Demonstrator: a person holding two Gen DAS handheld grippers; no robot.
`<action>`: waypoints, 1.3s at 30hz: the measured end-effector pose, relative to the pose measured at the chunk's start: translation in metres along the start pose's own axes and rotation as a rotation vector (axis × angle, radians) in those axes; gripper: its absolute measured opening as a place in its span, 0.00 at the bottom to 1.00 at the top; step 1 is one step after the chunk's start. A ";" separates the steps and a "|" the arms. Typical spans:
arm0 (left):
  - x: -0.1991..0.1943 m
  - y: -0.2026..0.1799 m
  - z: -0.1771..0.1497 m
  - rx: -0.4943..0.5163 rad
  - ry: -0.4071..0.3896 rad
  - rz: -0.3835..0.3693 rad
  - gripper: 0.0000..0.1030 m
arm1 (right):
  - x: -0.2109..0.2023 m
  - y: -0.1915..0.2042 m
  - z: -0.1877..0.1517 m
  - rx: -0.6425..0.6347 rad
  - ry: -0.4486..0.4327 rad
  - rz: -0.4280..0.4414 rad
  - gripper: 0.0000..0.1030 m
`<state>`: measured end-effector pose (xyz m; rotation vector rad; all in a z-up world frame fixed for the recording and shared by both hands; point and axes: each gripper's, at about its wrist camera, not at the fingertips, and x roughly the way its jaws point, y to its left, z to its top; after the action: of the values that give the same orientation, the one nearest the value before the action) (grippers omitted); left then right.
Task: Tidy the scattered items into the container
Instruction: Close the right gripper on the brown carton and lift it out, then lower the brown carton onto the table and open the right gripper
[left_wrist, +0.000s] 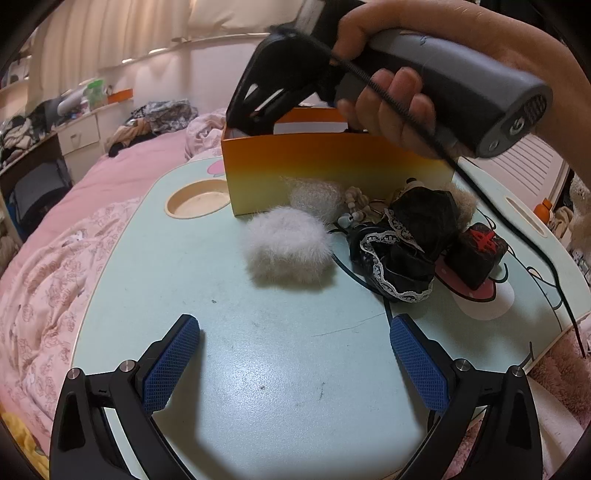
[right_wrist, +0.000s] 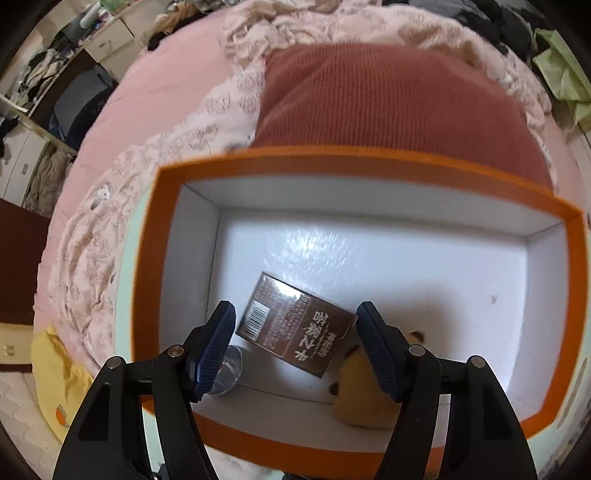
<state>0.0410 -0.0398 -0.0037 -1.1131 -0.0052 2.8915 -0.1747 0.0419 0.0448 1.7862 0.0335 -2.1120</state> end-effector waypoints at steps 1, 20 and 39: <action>0.000 0.000 0.000 -0.001 0.000 0.000 1.00 | -0.002 0.004 -0.002 -0.021 -0.007 -0.032 0.68; 0.000 0.000 0.001 0.000 0.000 -0.001 1.00 | -0.043 0.000 -0.009 -0.067 -0.303 0.004 0.57; -0.001 0.001 0.001 0.002 0.001 0.001 1.00 | -0.063 -0.048 -0.162 -0.043 -0.488 0.049 0.59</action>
<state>0.0407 -0.0404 -0.0023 -1.1139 -0.0021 2.8911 -0.0275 0.1447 0.0626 1.1935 -0.0914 -2.4288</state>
